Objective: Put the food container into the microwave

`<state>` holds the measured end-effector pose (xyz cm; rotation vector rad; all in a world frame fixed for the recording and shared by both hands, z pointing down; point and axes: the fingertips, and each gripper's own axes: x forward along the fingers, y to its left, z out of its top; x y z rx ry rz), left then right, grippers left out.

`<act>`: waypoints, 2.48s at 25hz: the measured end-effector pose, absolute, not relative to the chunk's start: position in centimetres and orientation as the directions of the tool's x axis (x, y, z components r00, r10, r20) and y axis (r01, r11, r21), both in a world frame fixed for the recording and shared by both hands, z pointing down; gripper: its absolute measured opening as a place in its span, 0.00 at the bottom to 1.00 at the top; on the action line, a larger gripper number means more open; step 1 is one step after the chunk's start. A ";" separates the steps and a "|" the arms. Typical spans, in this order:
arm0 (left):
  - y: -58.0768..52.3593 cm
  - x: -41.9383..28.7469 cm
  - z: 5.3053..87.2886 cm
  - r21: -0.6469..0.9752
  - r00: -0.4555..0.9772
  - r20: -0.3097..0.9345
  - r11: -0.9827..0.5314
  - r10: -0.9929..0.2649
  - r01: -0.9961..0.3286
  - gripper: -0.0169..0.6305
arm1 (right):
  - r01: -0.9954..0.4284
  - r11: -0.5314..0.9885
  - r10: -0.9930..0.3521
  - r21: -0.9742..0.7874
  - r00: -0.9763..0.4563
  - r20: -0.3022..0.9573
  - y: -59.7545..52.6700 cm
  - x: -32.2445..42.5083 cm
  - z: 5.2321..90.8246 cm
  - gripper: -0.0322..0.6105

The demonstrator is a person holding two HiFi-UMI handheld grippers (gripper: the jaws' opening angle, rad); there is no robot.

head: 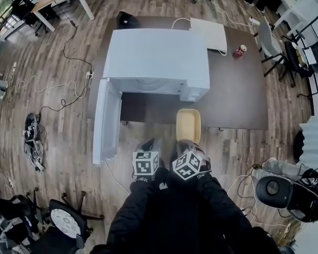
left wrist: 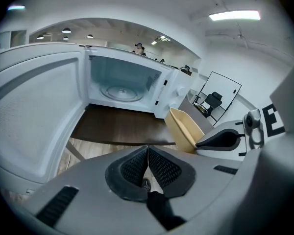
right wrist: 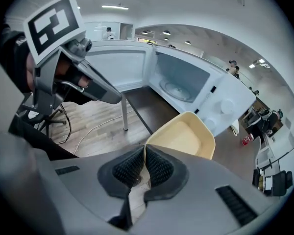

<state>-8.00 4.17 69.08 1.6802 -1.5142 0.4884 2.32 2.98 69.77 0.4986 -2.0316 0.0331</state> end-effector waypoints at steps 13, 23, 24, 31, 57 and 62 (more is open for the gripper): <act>3.8 -14.9 67.2 0.313 0.146 0.698 0.115 -0.701 -0.943 0.08 | -0.189 0.953 -0.301 0.238 -0.496 0.814 1.6 -8.3 66.7 0.10; -3.2 -18.7 68.4 0.303 0.087 0.719 0.198 -0.689 -0.932 0.08 | -0.069 0.963 -0.258 0.262 -0.524 0.812 -8.5 -15.1 68.0 0.10; -4.0 -19.2 68.5 0.302 0.081 0.719 0.205 -0.691 -0.931 0.08 | -0.065 0.961 -0.261 0.267 -0.523 0.811 -9.6 -15.6 68.2 0.10; -7.0 -21.4 69.9 0.313 0.071 0.724 0.236 -0.687 -0.920 0.08 | -0.040 0.954 -0.274 0.296 -0.512 0.814 -13.6 -18.0 69.3 0.10; -6.2 -22.0 69.3 0.307 0.065 0.709 0.225 -0.702 -0.925 0.08 | -0.161 0.917 -0.388 0.364 -0.572 0.723 -15.0 -17.6 66.9 0.21; -5.6 -20.5 64.8 0.289 0.058 0.618 0.158 -0.784 -0.944 0.08 | -0.402 0.869 -0.487 0.289 -0.594 0.641 -12.2 -14.7 62.3 0.13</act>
